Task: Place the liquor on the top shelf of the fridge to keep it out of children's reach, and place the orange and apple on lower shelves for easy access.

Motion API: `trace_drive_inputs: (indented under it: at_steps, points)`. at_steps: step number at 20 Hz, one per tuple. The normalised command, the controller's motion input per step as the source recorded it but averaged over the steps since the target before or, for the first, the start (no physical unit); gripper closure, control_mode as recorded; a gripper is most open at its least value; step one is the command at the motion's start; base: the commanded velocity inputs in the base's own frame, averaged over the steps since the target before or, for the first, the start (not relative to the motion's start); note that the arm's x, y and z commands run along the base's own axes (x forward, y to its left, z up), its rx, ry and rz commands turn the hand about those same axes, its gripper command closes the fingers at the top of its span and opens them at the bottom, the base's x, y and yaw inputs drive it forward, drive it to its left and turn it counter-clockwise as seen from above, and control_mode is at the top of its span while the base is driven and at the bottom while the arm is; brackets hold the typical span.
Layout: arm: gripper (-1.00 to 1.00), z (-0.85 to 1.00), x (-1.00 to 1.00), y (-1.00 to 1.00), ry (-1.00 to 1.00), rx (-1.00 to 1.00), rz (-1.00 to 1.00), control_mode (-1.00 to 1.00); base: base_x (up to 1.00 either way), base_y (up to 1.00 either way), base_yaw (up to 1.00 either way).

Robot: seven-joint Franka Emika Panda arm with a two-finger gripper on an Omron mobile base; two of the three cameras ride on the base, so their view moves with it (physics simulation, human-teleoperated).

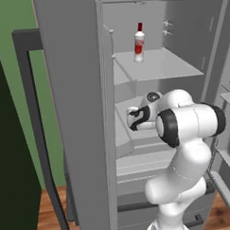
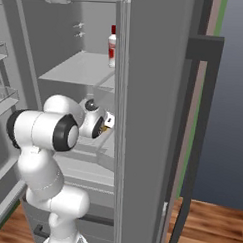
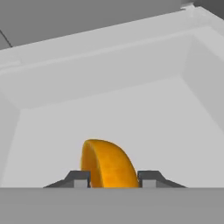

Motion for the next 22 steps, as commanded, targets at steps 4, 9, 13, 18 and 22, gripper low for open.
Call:
trace_drive_inputs:
  at_steps: [4,9,13,18,22]
  points:
    - [-1.00,-0.21,0.41,0.00,0.00,0.00,0.00,-1.00,0.00,0.00,0.00]
    - [-1.00,-0.02,0.00,0.00,0.00,0.00,0.00,-1.00,0.00,0.00,0.00]
    - [-1.00,0.04,-0.38,0.00,-0.01,0.00,0.00,-1.00,0.00,0.00,0.00]
    - [-1.00,0.14,-0.55,0.00,-0.03,-0.01,0.00,-1.00,0.00,0.00,0.00]
    - [-1.00,0.32,-0.61,0.00,-0.06,-0.01,0.00,-1.00,0.00,0.00,0.00]
